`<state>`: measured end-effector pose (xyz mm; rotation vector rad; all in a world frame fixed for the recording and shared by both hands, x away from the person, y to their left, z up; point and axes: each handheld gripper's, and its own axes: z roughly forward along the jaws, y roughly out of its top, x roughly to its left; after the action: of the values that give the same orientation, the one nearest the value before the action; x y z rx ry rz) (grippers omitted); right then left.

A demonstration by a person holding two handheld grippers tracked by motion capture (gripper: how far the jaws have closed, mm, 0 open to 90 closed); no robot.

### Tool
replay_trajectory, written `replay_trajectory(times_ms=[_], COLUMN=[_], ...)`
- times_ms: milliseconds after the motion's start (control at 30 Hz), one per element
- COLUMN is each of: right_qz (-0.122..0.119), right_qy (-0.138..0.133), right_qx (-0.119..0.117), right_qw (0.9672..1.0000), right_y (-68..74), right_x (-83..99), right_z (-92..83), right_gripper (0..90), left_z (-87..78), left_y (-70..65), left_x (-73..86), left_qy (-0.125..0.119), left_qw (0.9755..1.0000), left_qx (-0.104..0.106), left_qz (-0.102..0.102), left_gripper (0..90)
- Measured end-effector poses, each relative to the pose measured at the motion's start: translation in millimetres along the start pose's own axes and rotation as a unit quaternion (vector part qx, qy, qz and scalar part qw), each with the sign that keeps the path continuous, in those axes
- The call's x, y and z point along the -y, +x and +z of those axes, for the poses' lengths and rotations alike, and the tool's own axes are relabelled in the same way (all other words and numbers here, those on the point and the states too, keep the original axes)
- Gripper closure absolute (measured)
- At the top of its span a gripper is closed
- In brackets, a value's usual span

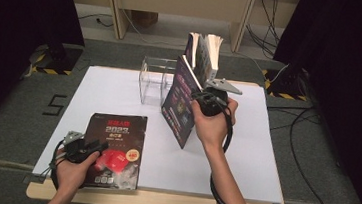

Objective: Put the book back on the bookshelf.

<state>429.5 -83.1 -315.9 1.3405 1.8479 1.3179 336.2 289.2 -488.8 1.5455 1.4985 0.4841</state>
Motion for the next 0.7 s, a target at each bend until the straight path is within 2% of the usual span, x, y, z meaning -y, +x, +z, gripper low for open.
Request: replay_trajectory(times_ms=[367,500,700], right_qz=[0.009,0.009,-0.005], right_qy=[0.021,0.010,-0.014], right_qx=[0.005,0.001,-0.009], right_qw=[0.9997,0.9999,0.9999], right_y=[-0.6,3.5,15.4], right_x=[-3.8,-2.7,-4.6], right_z=[2.9,2.1,2.4], right_gripper=[84.3,84.6,84.7], left_z=[0.6,0.6,0.2], left_y=[-0.9,-0.3,0.1], left_x=[0.4,0.2,0.0], left_qy=[0.001,0.000,0.000], left_qw=[1.0000,1.0000,1.0000], left_qx=[0.001,0.000,0.000], left_qz=[0.001,0.001,0.001], left_gripper=[56.6,56.7,56.8])
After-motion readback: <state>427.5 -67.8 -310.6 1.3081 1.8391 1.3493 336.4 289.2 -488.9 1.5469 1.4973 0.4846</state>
